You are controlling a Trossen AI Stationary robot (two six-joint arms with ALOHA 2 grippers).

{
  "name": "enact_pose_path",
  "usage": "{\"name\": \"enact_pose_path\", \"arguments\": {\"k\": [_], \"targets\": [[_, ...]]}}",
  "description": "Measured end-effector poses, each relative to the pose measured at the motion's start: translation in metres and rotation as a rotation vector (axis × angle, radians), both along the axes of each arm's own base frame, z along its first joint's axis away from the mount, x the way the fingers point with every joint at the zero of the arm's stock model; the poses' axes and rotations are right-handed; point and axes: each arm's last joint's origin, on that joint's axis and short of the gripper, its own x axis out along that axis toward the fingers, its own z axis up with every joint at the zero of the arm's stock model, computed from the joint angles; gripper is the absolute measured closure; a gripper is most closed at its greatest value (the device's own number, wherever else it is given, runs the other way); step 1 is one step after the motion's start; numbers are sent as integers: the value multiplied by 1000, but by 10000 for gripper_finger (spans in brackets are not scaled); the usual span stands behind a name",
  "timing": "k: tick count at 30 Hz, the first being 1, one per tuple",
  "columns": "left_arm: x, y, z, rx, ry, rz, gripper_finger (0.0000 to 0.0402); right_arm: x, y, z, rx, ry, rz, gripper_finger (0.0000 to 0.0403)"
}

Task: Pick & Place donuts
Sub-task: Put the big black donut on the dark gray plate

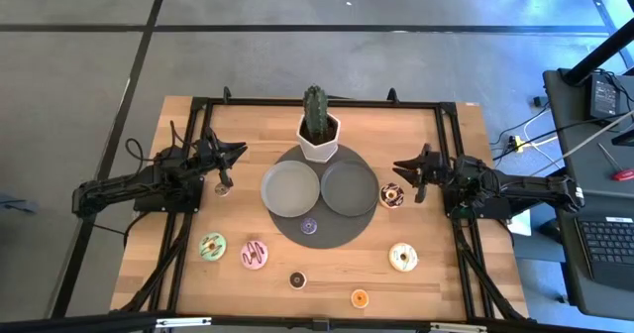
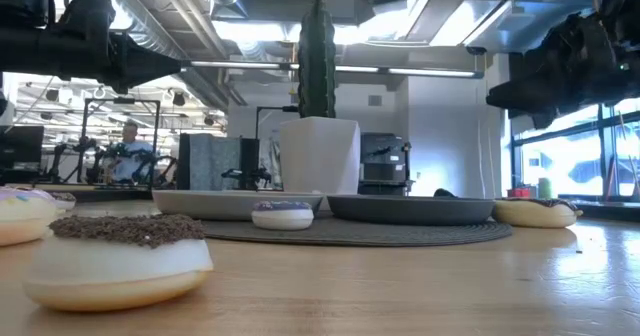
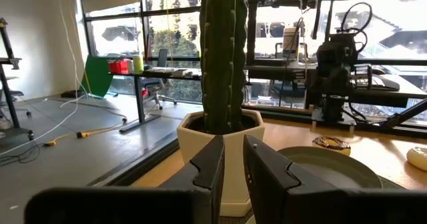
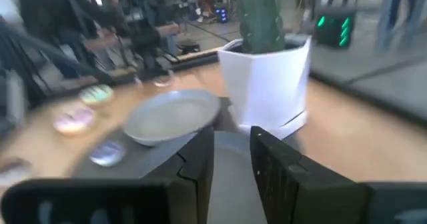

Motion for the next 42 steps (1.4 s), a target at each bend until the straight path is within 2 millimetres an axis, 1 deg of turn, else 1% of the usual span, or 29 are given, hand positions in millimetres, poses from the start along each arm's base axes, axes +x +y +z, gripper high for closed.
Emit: {"name": "enact_pose_path", "arguments": {"k": [3,6,9,12,16,19,22,25,28,31,36,42], "targets": [[0,0,0,0,0,0,345,0,0,0,112,-23,-5,302],[0,0,0,0,0,0,346,0,1,-1,174,-23,9,302],[0,0,0,0,0,0,349,0,1,0,222,53,3,293],[0,0,0,0,0,0,350,0,1,7,251,107,-8,263],[0,0,0,0,0,0,347,4,0,24,248,107,-13,208],[0,0,0,0,0,0,345,8,0,34,227,142,-14,172],[0,0,0,27,13,9,347,12,-1,41,265,223,-31,154],[0,1,0,49,26,29,350,16,-1,43,316,376,-62,150],[0,1,0,44,23,31,349,20,-2,41,364,537,-100,150],[0,1,0,44,23,32,347,27,-2,34,397,659,-132,150],[0,1,0,44,23,32,346,38,-2,16,474,802,-146,150],[0,1,0,44,23,32,350,48,-3,-3,509,932,-183,150]]}}
